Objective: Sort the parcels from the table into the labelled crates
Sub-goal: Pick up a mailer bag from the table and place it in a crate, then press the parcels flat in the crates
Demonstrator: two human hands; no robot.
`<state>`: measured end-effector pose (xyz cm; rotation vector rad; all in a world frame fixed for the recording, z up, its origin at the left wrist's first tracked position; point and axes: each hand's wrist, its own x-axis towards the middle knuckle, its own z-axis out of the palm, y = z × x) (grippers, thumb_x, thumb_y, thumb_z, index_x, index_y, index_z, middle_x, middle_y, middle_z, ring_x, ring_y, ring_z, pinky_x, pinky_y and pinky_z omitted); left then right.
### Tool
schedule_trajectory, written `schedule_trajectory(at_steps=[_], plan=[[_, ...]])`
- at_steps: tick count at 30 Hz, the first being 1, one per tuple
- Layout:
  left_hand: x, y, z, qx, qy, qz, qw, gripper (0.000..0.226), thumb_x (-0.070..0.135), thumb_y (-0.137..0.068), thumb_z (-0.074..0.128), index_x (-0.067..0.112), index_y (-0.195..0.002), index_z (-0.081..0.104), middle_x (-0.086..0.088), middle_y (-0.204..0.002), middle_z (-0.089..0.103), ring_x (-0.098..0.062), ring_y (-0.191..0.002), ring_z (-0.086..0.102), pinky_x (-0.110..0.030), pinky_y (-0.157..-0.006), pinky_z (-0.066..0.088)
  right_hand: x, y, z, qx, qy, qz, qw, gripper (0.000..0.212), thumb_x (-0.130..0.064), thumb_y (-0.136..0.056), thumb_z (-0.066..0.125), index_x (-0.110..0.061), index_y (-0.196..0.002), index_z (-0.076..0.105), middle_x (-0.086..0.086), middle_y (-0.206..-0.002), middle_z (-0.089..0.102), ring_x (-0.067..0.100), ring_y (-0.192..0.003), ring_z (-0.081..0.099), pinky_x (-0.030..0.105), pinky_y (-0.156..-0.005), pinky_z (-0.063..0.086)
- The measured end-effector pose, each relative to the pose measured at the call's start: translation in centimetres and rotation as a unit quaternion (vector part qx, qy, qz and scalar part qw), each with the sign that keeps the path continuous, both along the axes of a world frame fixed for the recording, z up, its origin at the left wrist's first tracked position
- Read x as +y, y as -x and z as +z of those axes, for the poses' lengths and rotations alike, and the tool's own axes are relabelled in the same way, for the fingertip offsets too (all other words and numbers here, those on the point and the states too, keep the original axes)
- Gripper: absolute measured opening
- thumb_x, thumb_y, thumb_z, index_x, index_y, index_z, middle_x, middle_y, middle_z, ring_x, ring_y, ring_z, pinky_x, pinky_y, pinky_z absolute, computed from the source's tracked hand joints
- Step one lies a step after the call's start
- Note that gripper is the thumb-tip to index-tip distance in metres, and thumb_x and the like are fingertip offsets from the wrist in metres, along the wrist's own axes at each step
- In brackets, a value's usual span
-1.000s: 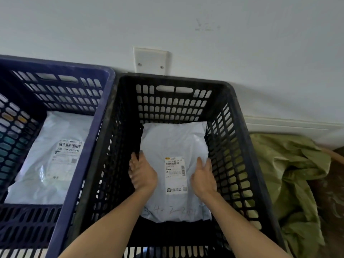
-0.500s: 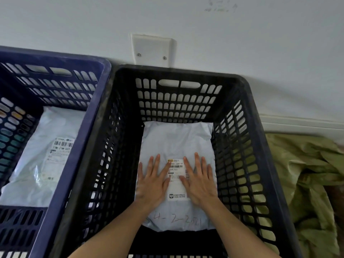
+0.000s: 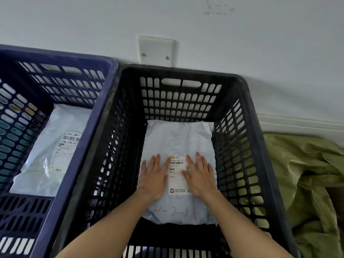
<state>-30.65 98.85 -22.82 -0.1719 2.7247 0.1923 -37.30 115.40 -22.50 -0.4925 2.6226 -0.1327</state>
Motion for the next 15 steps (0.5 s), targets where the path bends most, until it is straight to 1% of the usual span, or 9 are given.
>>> schedule_trajectory(at_steps=[2,4,7,9,11,13,15], plan=[[0.1,-0.3,1.2,-0.018,-0.002,-0.005,1.0,0.062,0.03,-0.102,0.026,0.026,-0.152,-0.011,-0.012,-0.161,-0.007,-0.027,-0.148,-0.007,-0.049,-0.119,-0.004,-0.2,-0.2,0.7,-0.012,0.014,-0.014,1.0,0.063,-0.049,-0.102,0.026,-0.025,-0.155,0.002,0.01,-0.161,-0.009,0.026,-0.149,-0.004,0.044,-0.12,0.004],[0.1,-0.9,2.7,-0.019,0.001,0.001,1.0,0.063,0.028,-0.101,0.03,0.024,-0.153,-0.005,-0.013,-0.161,-0.003,-0.027,-0.148,-0.004,-0.048,-0.12,0.0,-0.4,-0.7,1.8,-0.01,0.026,-0.01,1.0,0.063,-0.047,-0.102,0.029,-0.023,-0.155,0.005,0.012,-0.161,-0.003,0.026,-0.149,0.003,0.044,-0.119,0.011],[0.1,-1.8,5.0,-0.006,0.0,0.023,1.0,0.062,0.023,-0.1,0.033,0.021,-0.154,0.003,-0.013,-0.161,0.002,-0.027,-0.148,0.002,-0.045,-0.12,0.005,-0.5,-1.1,4.0,-0.001,0.052,0.014,0.999,0.063,-0.044,-0.102,0.033,-0.021,-0.155,0.008,0.012,-0.161,0.004,0.027,-0.147,0.013,0.042,-0.116,0.019],[0.2,-2.7,7.0,-0.001,0.009,0.032,0.999,0.059,0.02,-0.099,0.035,0.018,-0.153,0.013,-0.014,-0.159,0.01,-0.028,-0.147,0.009,-0.045,-0.12,0.01,-0.5,-1.6,6.0,0.015,0.077,0.039,0.996,0.061,-0.042,-0.102,0.033,-0.019,-0.154,0.011,0.013,-0.161,0.007,0.028,-0.146,0.017,0.042,-0.115,0.023],[0.2,-3.6,9.2,0.005,0.023,0.029,0.999,0.053,0.019,-0.097,0.038,0.015,-0.148,0.027,-0.015,-0.153,0.026,-0.03,-0.142,0.023,-0.045,-0.116,0.02,-0.6,-2.3,8.2,0.032,0.093,0.049,0.994,0.06,-0.042,-0.103,0.033,-0.018,-0.154,0.013,0.011,-0.161,0.008,0.028,-0.146,0.019,0.041,-0.114,0.025],[0.4,-4.8,11.8,0.033,0.049,0.02,0.998,0.043,0.018,-0.094,0.041,0.013,-0.137,0.042,-0.013,-0.141,0.041,-0.03,-0.131,0.036,-0.044,-0.11,0.029,-0.5,-3.6,10.5,0.054,0.114,0.056,0.99,0.059,-0.042,-0.103,0.032,-0.017,-0.154,0.015,0.011,-0.161,0.012,0.027,-0.145,0.021,0.041,-0.113,0.027],[0.5,-5.9,14.6,0.069,0.071,0.021,0.995,0.037,0.019,-0.094,0.042,0.013,-0.13,0.047,-0.011,-0.134,0.047,-0.029,-0.126,0.04,-0.043,-0.107,0.032,-0.5,-4.9,12.7,0.069,0.138,0.069,0.986,0.056,-0.04,-0.103,0.032,-0.014,-0.151,0.021,0.011,-0.158,0.018,0.028,-0.143,0.025,0.042,-0.11,0.031]])
